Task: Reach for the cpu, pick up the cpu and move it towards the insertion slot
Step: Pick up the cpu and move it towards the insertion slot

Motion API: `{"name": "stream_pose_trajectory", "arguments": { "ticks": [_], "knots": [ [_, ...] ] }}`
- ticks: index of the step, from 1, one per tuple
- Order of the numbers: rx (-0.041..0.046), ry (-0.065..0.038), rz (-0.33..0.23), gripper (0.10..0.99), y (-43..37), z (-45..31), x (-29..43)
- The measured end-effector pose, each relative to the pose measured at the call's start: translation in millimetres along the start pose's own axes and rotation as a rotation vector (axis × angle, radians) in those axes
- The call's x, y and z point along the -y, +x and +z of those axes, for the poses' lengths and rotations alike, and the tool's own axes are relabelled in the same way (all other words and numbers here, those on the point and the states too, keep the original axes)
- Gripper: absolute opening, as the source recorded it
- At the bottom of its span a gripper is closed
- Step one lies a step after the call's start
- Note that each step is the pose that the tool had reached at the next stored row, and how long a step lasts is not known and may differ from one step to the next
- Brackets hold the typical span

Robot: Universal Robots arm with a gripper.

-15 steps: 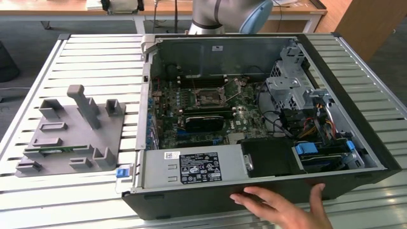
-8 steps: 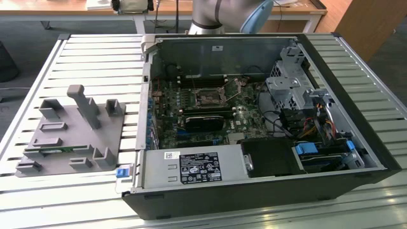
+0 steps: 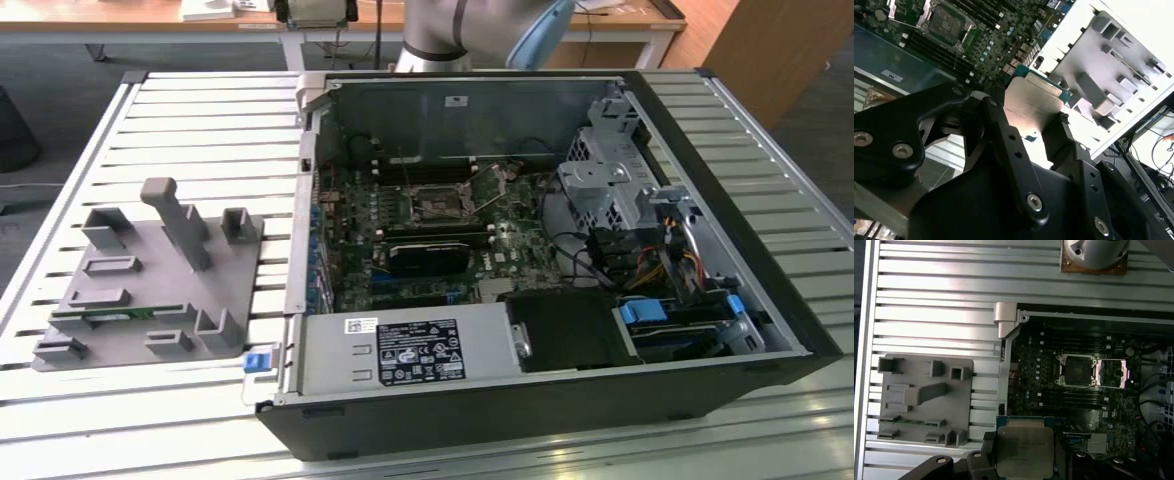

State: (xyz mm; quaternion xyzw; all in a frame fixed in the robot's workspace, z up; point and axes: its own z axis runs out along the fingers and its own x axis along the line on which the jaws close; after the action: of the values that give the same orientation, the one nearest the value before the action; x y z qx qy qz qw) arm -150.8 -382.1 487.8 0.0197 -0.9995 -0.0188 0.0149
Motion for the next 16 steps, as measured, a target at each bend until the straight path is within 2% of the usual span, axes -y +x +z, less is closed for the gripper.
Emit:
{"name": "stream_pose_trajectory", "arguments": {
  "ticks": [4, 10, 16],
  "knots": [
    [-0.0001, 0.0, 0.0, 0.545, -10.1, 2.3, -4.9],
    [0.0, 0.0, 0.0, 0.545, -37.6, 5.4, -6.0],
    [-0.0002, 0.0, 0.0, 0.545, -64.9, 12.1, -8.1]
  ]
}}
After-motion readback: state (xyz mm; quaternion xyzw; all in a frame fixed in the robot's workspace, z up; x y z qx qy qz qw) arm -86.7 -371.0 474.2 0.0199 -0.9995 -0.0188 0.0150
